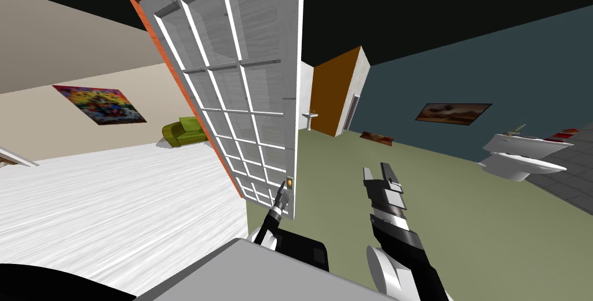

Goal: Push the door open

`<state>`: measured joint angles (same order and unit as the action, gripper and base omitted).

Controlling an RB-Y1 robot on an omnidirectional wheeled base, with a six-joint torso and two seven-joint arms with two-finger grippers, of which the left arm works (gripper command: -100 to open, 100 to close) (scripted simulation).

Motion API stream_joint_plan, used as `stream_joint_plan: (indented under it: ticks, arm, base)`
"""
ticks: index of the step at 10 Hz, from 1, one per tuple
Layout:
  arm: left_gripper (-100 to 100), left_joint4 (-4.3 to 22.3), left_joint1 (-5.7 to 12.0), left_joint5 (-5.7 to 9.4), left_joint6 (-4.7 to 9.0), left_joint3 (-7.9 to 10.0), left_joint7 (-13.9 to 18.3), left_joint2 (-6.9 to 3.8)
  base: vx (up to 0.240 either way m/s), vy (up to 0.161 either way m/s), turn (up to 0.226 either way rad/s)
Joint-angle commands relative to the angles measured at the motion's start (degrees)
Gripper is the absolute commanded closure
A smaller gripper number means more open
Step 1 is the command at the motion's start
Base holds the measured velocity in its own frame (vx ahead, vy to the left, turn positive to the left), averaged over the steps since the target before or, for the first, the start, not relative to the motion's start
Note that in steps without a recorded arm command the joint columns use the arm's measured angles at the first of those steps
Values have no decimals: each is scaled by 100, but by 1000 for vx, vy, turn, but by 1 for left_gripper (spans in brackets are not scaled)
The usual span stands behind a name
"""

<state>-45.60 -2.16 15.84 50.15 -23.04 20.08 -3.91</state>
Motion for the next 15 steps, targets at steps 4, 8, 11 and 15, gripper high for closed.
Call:
stream_joint_plan:
  ticks: [4,8,11,15]
  arm:
    - [-100,-108,-111,302,61,-157,597,9]
    - [-100,-265,-260,684,122,-354,1262,29]
    - [-100,-373,-362,945,164,-490,1660,50]
    - [-100,-479,-463,1202,205,-623,2221,78]
  base:
    - [-30,14,-23]
    - [-32,23,-26]
    - [-31,23,-27]
    - [-28,18,-21]
